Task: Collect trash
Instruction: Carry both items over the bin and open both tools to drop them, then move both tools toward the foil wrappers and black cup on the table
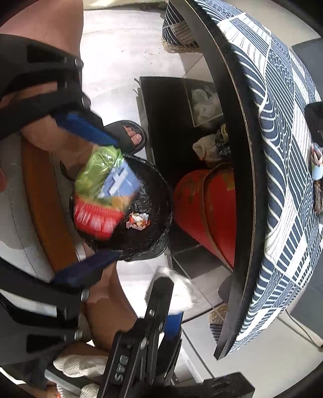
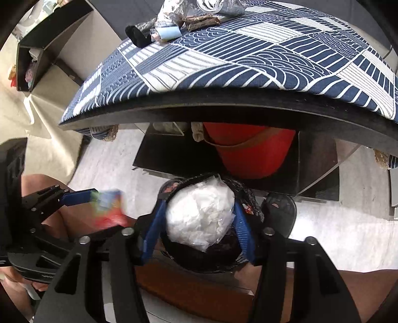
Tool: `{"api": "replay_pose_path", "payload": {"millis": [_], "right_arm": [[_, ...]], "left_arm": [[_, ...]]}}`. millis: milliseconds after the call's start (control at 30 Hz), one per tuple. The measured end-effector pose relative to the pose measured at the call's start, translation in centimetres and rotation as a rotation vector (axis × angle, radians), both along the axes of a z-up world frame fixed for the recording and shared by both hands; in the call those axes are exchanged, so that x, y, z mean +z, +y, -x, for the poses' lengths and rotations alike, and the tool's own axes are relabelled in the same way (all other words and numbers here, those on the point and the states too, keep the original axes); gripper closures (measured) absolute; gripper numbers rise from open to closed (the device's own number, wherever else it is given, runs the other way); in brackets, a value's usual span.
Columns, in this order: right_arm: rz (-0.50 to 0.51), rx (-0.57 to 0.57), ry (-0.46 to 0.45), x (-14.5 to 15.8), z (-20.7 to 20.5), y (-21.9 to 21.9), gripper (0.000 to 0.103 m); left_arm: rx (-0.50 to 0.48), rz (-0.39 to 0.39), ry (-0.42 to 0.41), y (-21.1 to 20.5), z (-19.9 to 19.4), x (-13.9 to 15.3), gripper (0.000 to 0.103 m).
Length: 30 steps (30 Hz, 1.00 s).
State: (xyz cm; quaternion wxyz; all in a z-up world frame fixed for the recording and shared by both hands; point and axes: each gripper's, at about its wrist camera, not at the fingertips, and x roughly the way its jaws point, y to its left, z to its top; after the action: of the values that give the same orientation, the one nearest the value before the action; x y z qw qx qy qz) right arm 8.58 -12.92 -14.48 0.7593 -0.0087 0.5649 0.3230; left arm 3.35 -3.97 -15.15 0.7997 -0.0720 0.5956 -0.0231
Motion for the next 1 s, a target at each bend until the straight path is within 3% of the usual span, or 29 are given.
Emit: {"api": "replay_pose_path", "payload": {"millis": [467, 1000], "right_arm": [[-0.033, -0.013, -0.026, 1.0, 0.1, -0.5, 0.043], [-0.136, -0.037, -0.109, 4.3, -0.4, -2.1, 0.043]], "left_arm": [[0.025, 0.016, -0.016, 0.7, 0.0, 0.5, 0.013], [0.041, -0.011, -0.107, 1.1, -0.4, 3.4, 0.013]]}}
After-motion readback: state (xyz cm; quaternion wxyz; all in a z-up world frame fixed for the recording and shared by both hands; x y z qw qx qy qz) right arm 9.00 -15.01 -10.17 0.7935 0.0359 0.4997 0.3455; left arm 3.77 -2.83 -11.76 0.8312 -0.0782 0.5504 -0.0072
